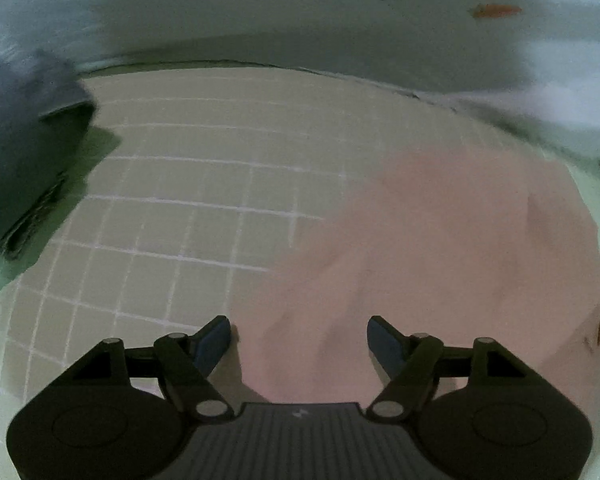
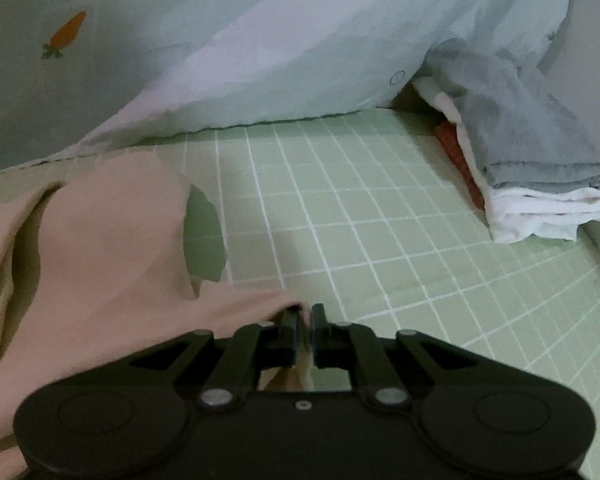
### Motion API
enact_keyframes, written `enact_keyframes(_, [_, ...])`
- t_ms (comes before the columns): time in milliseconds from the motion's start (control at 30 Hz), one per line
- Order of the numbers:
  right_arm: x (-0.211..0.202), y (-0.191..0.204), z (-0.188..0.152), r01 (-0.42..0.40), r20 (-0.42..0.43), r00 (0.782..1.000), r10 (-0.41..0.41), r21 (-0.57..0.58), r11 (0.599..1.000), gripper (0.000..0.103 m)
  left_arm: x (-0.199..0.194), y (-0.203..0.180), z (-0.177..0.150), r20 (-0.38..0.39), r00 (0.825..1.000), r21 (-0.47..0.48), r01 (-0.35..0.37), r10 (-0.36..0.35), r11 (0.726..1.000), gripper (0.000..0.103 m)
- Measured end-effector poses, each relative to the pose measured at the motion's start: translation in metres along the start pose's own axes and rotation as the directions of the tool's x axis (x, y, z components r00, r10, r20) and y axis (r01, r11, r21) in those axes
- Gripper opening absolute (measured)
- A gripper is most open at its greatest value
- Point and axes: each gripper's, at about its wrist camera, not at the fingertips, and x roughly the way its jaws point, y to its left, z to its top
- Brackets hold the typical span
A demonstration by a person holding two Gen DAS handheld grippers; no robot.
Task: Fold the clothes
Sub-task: 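Spread the beige shirt flat on the table with both grippers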
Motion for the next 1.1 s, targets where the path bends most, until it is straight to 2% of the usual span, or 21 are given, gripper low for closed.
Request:
enact_keyframes(100, [0.001,-0.003,-0.001,0.002,-0.010,1.000,-0.002,0.017,1.000,0.009,0.009,-0.007,0.000,-0.024,1.000,0.050,-0.013,0.014,0.999,0.064])
enact_keyframes(167, [0.001,-0.004,-0.001,0.003,-0.013,1.000,-0.003,0.029,1.000,0.009,0.015,-0.012,0.000,-0.038,0.999,0.084,-0.020,0.024,0.996,0.053])
enact_keyframes(200, [0.000,-0.004,-0.002,0.005,-0.013,1.000,-0.004,0.030,1.000,0.009,0.016,-0.013,0.001,-0.039,0.999,0.097,-0.023,0.027,0.995,0.051])
enact_keyframes(233, [-0.001,-0.003,-0.002,0.006,-0.012,1.000,-0.006,0.029,1.000,0.009,0.015,-0.013,0.001,-0.036,0.999,0.107,-0.021,0.025,0.994,0.044])
enact_keyframes(267, [-0.001,-0.003,-0.002,0.006,-0.010,1.000,-0.006,0.027,1.000,0.009,0.014,-0.013,0.001,-0.031,0.999,0.113,-0.016,0.020,0.993,0.033])
enact_keyframes(367, [-0.003,-0.003,0.000,0.004,-0.003,1.000,-0.003,0.021,1.000,0.008,0.009,-0.010,0.000,-0.016,1.000,0.110,-0.005,0.006,0.994,0.016])
enact_keyframes(500, [-0.008,-0.003,0.005,0.002,0.022,1.000,-0.002,0.010,1.000,0.007,-0.008,0.004,0.007,0.037,0.998,0.062,-0.053,0.050,0.997,0.014])
enact_keyframes(667, [-0.016,-0.004,0.018,0.019,0.072,0.997,-0.015,-0.056,0.998,0.006,-0.032,0.050,0.030,0.110,0.991,-0.057,-0.073,0.079,0.996,0.013])
enact_keyframes(867, [-0.018,0.007,0.052,0.076,0.190,0.981,-0.032,-0.230,0.970,0.003,-0.050,0.090,0.059,0.170,0.981,-0.145,-0.074,0.098,0.987,0.012])
enact_keyframes(967, [-0.018,0.019,0.074,0.138,0.268,0.962,-0.054,-0.304,0.943,0.003,-0.058,0.100,0.071,0.209,0.957,-0.162,-0.168,0.200,0.973,0.011])
enact_keyframes(1033, [-0.013,0.018,0.092,0.180,0.306,0.948,-0.084,-0.303,0.936,0.003,-0.060,0.111,0.078,0.225,0.941,-0.169,-0.218,0.253,0.961,0.011])
enact_keyframes(1100, [-0.005,0.013,0.112,0.209,0.331,0.937,-0.112,-0.272,0.939,0.003,-0.057,0.124,0.084,0.229,0.932,-0.190,-0.239,0.280,0.952,0.011])
